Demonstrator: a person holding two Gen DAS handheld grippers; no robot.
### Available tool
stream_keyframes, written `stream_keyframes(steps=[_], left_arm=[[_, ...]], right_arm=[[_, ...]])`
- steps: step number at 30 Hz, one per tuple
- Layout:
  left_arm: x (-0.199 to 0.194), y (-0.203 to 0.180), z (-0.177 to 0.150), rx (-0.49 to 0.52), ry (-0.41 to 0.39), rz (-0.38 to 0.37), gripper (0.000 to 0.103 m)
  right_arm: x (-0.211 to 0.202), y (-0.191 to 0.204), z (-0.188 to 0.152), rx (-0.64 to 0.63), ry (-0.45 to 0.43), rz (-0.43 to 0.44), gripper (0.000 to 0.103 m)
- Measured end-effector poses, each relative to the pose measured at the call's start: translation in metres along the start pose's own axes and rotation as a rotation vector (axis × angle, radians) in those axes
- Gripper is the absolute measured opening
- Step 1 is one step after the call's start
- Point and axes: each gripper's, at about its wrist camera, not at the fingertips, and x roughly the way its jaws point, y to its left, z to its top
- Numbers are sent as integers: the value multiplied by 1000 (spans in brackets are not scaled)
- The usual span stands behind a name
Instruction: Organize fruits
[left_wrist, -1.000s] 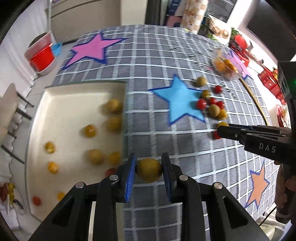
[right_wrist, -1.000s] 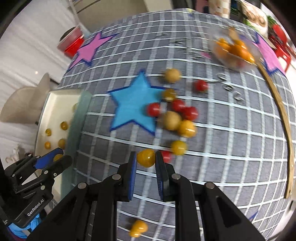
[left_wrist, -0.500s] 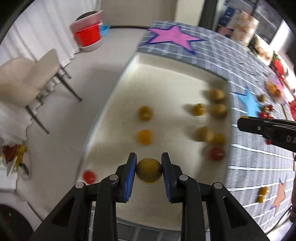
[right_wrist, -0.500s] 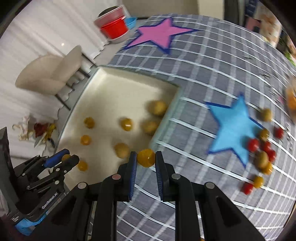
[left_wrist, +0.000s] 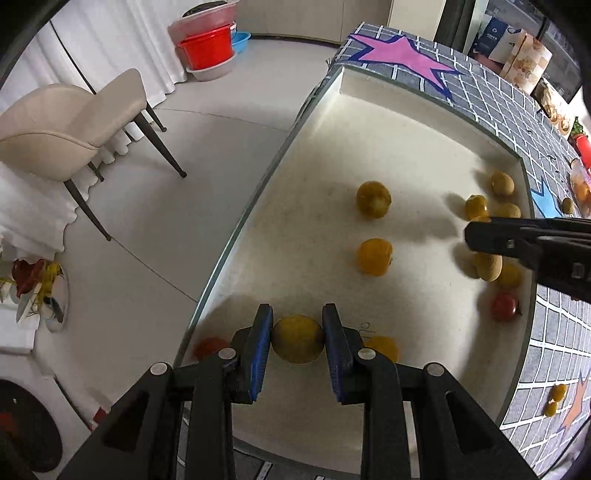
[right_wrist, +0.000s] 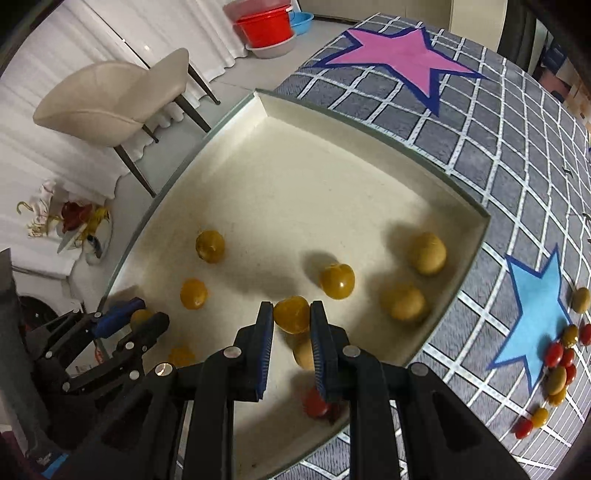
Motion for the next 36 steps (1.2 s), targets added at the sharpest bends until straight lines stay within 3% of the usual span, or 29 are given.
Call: stream_keyframes(steps=[16, 17, 19, 21, 24, 28, 30, 36], left_arm=[[-3, -6, 2, 30, -2, 3, 30], [-4, -7, 1, 38, -3, 7, 35], [-7, -8, 0, 48, -26, 17, 78], [-15, -10, 0, 55, -65, 31, 80], [-15, -13, 0, 60, -42, 15, 80], [-22, -16, -1, 59, -29, 9, 80], [-28, -18, -3, 68, -20, 16, 80], [-40, -25, -10, 96, 5, 12, 80]], right_arm=[[14, 6, 0, -16, 21, -28, 22], [13, 7, 1, -14, 22, -27, 22], [11, 6, 0, -8, 22, -18, 23], [8, 7, 0, 2, 9, -14, 33], [-4, 3, -3, 14, -9, -3, 48], [-21, 1, -8, 31, -25, -1, 60], [-32, -2, -14, 50, -29, -18, 78], [-43, 0, -31, 69, 28, -84, 84]])
